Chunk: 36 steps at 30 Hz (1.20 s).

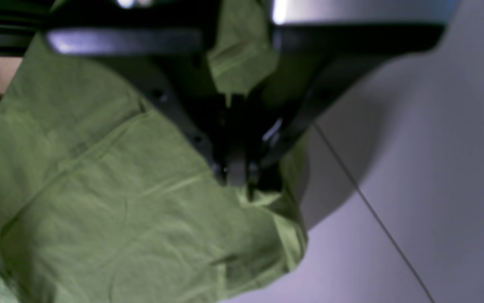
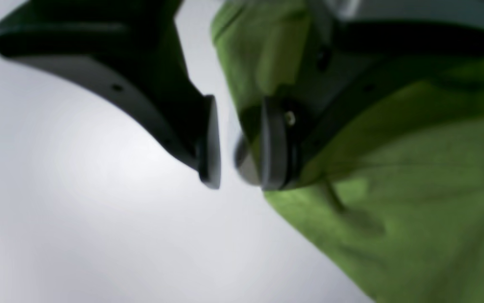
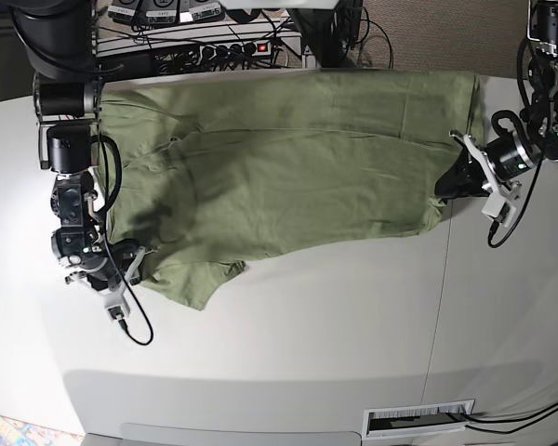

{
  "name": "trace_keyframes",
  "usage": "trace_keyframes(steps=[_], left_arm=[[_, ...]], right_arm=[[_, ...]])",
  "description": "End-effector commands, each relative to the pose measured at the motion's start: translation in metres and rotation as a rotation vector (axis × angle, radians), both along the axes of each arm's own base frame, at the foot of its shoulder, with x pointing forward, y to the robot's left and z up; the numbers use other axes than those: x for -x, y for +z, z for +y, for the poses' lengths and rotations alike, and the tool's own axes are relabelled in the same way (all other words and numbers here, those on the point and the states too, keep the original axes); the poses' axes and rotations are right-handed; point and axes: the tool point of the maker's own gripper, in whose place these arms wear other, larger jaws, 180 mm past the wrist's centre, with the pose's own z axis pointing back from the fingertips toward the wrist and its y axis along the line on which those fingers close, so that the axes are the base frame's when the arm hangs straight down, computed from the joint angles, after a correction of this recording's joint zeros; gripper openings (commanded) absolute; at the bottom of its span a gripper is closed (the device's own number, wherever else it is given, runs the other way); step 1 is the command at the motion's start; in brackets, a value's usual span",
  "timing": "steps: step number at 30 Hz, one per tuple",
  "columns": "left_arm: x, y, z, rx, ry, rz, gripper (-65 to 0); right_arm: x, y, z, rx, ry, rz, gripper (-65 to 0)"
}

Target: Fold the T-shirt properly

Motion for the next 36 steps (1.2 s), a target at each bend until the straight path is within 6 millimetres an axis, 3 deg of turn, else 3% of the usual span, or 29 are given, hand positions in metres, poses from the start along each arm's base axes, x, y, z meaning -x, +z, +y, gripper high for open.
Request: trace_keyframes(steps=[1, 6, 10, 12, 17, 26, 31, 36], left_arm=[[-0.008, 0.015, 0.003, 0.008, -0.001, -0.046, -65.0], [-0.008, 0.015, 0.003, 0.008, -0.001, -0.046, -65.0], [-0.008, 0.015, 0.003, 0.008, -0.001, -0.046, -65.0], [-0.008, 0.015, 0.004, 0.007, -0.002, -0.046, -65.0], [-0.011, 0.021, 0.007, -0.009, -0.011, -0.062, -65.0], [-0.012, 0.062, -0.002, -0.086, -0.122, -0.170, -65.0], [0.001, 0.074, -0.020, -0.082, -0.181, -0.201, -65.0], [0.025, 0.073, -0.037, -0.070, -0.233, -0.186, -65.0]], right_arm=[[-0.013, 0.015, -0.002, 0.008, 0.003, -0.045, -47.6], [-0.001, -0.011, 0.004, 0.008, -0.001, 0.027, -49.5], [0.009, -0.020, 0.006, 0.020, 0.015, 0.108, -64.9], [0.011, -0.018, 0.003, 0.037, 0.010, 0.125, -65.0], [0.007, 0.001, 0.001, 0.068, 0.008, 0.129, -65.0], [0.004, 0.057, -0.010, 0.058, 0.002, 0.074, -65.0], [0.016, 0.086, -0.013, 0.073, 0.039, 0.025, -65.0], [0.033, 0.091, -0.027, 0.123, 0.051, 0.040, -65.0]])
